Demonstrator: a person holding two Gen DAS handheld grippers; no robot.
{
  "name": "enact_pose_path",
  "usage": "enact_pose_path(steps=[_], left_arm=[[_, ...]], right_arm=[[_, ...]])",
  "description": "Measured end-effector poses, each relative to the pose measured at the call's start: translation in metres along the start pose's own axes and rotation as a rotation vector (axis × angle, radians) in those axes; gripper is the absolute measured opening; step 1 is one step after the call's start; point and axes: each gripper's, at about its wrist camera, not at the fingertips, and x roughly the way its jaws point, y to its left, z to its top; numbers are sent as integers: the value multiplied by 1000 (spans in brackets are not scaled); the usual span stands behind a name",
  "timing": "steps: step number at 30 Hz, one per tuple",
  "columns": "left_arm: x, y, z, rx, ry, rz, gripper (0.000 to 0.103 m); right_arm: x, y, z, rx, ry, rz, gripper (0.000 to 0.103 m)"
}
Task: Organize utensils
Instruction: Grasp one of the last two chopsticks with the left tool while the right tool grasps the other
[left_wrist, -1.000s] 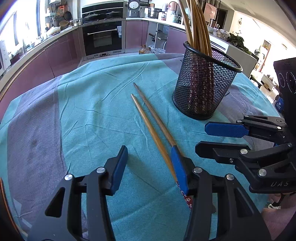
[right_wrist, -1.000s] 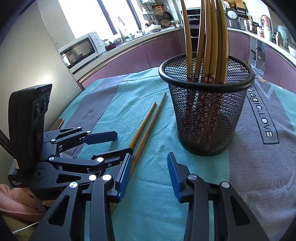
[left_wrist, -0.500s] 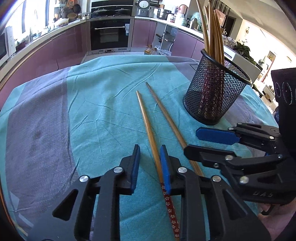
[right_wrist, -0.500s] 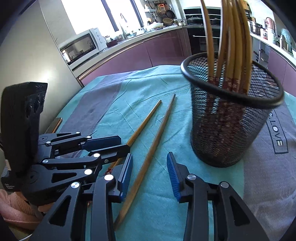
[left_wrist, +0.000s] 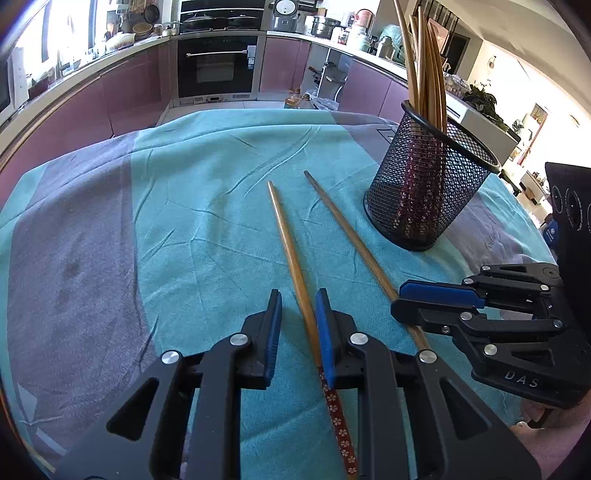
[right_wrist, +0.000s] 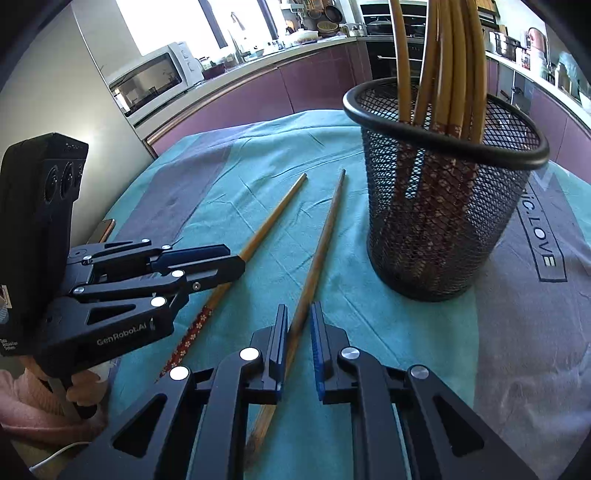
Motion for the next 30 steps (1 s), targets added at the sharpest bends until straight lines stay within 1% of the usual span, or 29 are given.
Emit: enact_pose_path(steps=[2,4,8,11,14,15,17,18,19,20,21,26,30], left_arm=[[2,0,4,2,1,0,20],[5,0,8,6,5,4,21],[9,-1,15,15,12,13,21],[14,-3,21,16,17,17,21],[18,-5,26,14,18,19,21],[18,-5,26,14,18,22,19],[19,-5,26,17,18,28,16],[20,-5,26,16,18,28,16],[21,-5,27,14,18,25,16],[22,-6,28,12,19,22,14],[22,-7,27,8,20,18,10],[21,-7,24,-13,20,7,9],[16,-9,20,-15,16,2,8]], right_arm=[[2,2,4,-9,-11,-15,14],[7,3,9,-14,-18,-24,20],[19,5,18,-18,-28,-46,21],[24,4,23,-6,-38,-39,21],[27,3,26,-7,-44,-51,18],[27,3,26,-6,-46,-52,17],[27,1,26,3,-49,-57,14],[26,-1,26,16,-51,-56,10],[26,-3,25,32,-53,-48,9],[25,-6,24,53,-55,-34,9],[25,-8,24,66,-57,-26,8],[19,-15,20,118,-72,1,6],[8,-15,20,109,-93,29,6]])
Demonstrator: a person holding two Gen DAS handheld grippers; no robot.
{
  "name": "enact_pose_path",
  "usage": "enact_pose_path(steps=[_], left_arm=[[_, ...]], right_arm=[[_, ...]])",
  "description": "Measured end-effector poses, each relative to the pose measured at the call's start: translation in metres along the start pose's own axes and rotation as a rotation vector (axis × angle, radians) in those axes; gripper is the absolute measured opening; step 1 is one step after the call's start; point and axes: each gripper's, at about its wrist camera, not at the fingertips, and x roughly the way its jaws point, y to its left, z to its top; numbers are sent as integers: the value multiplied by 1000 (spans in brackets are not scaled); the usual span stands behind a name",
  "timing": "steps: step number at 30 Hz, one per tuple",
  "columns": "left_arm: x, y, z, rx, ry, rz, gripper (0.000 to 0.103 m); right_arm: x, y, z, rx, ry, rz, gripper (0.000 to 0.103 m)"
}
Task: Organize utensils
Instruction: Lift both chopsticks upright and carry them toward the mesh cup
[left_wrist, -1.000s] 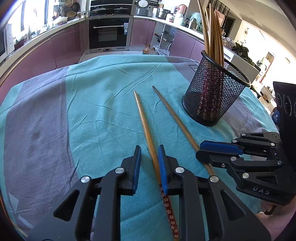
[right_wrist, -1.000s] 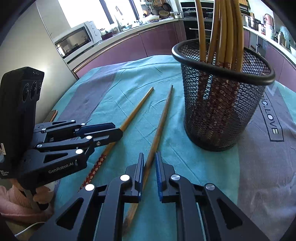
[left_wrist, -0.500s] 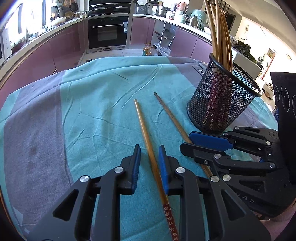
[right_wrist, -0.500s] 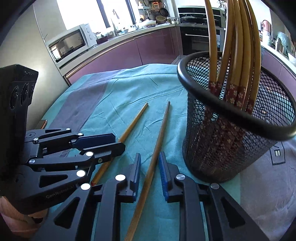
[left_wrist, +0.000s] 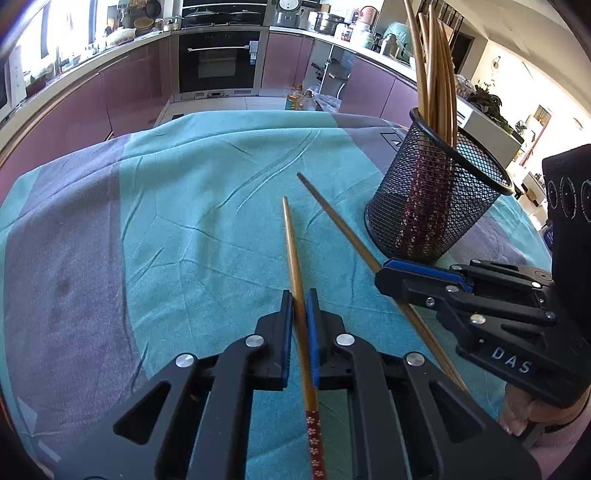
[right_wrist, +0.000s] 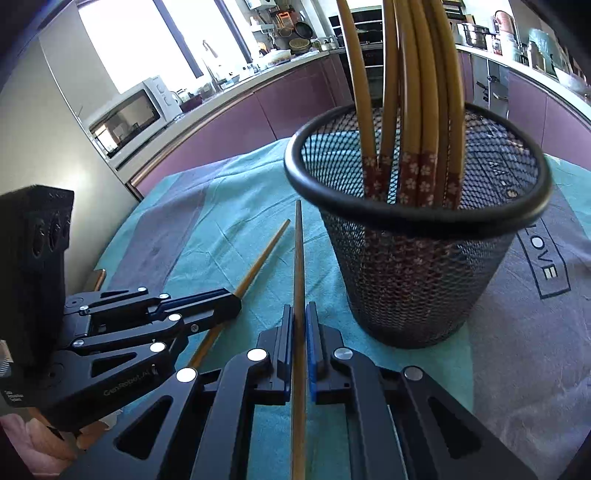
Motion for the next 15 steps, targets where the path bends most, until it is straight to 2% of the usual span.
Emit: enact_pose_path(steps=[6,13,15], left_arm=[[-7,-8,-7,27,-10,0,8],[0,-16,-10,52,20,8,8],[1,-19,-8,59,21,10,11]], right_arm=[[-4,7,-3,-50,22,37,6],[8,10,-6,-77,62,-11,8],[10,11,-7,-87,61,-22,7]])
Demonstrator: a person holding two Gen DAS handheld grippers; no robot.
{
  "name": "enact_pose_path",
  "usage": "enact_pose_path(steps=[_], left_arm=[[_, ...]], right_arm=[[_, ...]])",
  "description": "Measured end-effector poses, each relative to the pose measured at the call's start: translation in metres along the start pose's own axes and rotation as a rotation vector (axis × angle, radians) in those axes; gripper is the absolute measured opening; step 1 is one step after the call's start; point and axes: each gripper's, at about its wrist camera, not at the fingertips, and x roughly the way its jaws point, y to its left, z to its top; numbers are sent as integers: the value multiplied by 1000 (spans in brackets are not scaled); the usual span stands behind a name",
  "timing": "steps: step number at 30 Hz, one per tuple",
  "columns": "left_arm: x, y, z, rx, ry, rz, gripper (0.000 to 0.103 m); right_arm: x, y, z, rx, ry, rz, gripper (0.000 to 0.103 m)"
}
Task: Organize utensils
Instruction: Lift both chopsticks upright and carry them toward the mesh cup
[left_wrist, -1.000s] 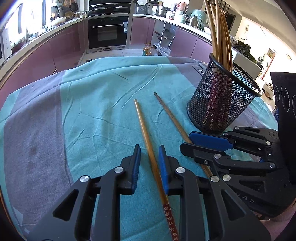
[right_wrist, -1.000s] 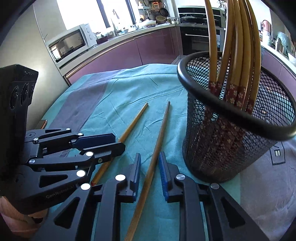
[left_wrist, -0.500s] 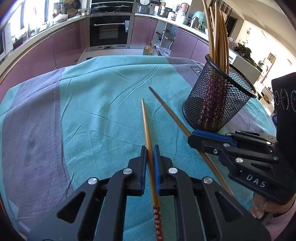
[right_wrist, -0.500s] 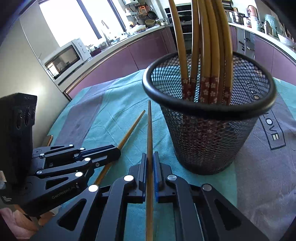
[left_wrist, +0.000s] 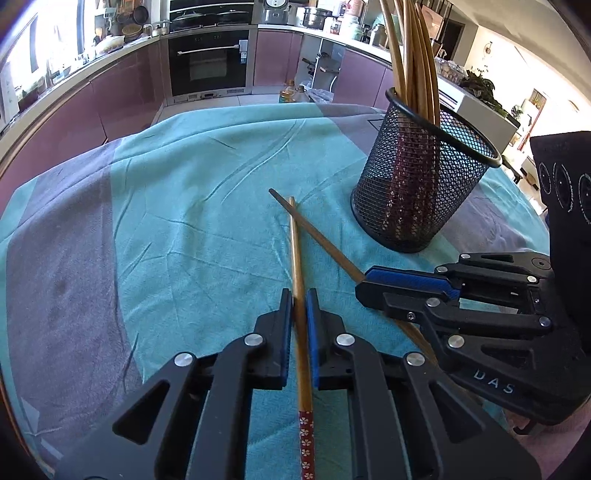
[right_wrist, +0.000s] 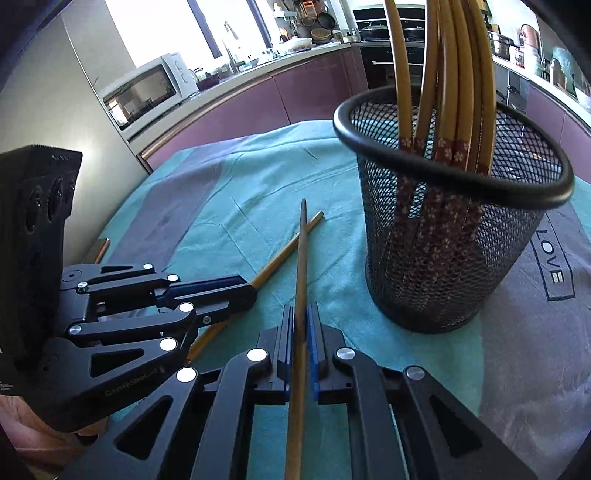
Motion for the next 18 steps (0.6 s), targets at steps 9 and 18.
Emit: enact_pose_path(steps=[9,18], left_arm=[[7,-5,2,7,-5,15,8],[-4,-6,2,-1,-37,1,8]], right_arm=[[2,0,0,-3,-15,-20,6],[-25,-5,-4,13,-72,45,6]])
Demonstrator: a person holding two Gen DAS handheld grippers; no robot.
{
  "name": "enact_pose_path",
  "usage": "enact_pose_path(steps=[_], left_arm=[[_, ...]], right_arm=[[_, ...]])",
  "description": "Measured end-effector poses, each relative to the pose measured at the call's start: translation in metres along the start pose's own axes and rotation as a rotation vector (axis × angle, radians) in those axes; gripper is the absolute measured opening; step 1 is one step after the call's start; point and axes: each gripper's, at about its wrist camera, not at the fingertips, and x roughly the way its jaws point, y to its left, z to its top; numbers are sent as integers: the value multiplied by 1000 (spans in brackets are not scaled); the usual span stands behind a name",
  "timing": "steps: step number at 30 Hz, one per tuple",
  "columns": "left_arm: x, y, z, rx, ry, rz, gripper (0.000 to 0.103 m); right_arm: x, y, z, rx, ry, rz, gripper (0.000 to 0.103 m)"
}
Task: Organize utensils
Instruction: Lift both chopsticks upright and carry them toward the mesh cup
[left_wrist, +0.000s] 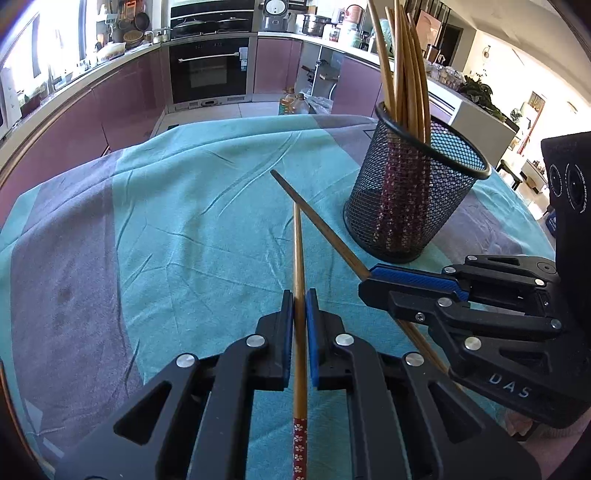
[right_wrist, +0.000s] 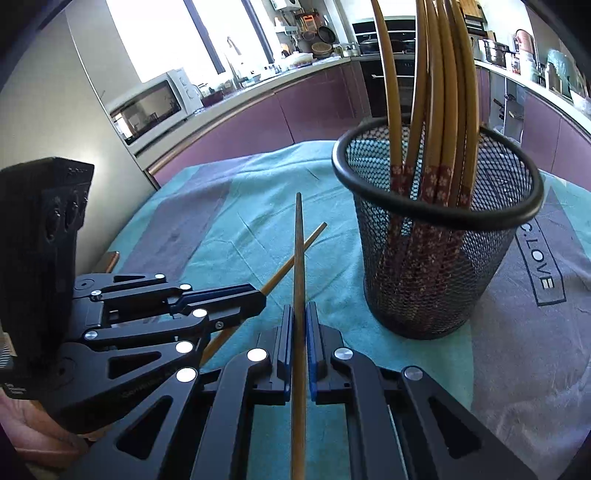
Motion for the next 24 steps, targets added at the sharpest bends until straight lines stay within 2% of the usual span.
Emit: enact_pose_path(steps=[24], left_arm=[[-69,0,7,1,-133,-96,8]], right_arm=[[-72,-2,9,-3,-160,77,6]])
